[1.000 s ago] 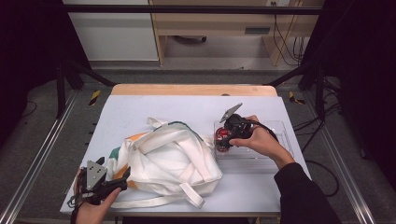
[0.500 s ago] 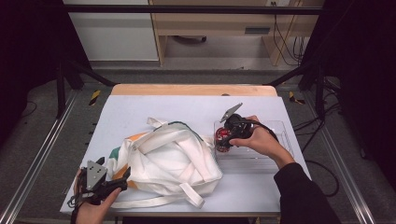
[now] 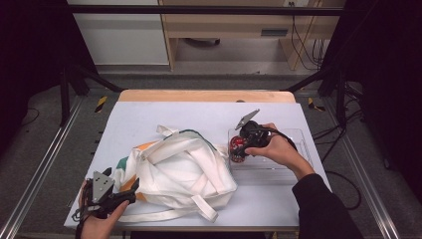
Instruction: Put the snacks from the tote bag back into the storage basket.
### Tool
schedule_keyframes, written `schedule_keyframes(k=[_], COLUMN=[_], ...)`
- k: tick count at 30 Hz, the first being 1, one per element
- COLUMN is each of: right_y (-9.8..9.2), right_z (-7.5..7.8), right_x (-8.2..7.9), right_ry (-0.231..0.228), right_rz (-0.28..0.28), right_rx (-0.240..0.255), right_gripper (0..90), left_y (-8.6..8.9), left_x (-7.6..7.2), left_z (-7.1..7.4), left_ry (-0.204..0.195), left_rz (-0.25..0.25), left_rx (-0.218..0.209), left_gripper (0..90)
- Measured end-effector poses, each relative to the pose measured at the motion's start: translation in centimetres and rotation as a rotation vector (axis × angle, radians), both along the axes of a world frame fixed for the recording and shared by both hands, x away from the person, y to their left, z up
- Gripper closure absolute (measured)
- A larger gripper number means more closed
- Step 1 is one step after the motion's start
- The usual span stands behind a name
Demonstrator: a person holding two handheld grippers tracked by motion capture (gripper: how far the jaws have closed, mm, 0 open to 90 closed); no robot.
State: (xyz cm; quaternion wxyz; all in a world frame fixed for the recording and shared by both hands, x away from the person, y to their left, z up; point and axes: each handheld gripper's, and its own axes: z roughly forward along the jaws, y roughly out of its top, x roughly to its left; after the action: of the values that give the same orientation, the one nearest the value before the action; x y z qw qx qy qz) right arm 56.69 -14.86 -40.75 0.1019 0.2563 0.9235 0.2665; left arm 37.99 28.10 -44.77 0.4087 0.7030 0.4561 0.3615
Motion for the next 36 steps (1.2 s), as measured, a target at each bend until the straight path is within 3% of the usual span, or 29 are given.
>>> schedule_keyframes(k=[24,36], right_y=[-0.2,-1.0], right_z=[0.4,1.1], right_x=[-0.5,-1.0], right_ry=[0.013,-0.005], right_rz=[-0.012,-0.023], right_rx=[-0.014,-0.006], right_gripper=[11.3,10.4], left_y=[0.0,0.0], left_x=[0.0,0.0], left_z=[0.0,0.0], left_ry=[0.001,-0.001], left_rz=[0.000,0.000], left_rx=[0.002,0.000], left_gripper=[6.0,6.0])
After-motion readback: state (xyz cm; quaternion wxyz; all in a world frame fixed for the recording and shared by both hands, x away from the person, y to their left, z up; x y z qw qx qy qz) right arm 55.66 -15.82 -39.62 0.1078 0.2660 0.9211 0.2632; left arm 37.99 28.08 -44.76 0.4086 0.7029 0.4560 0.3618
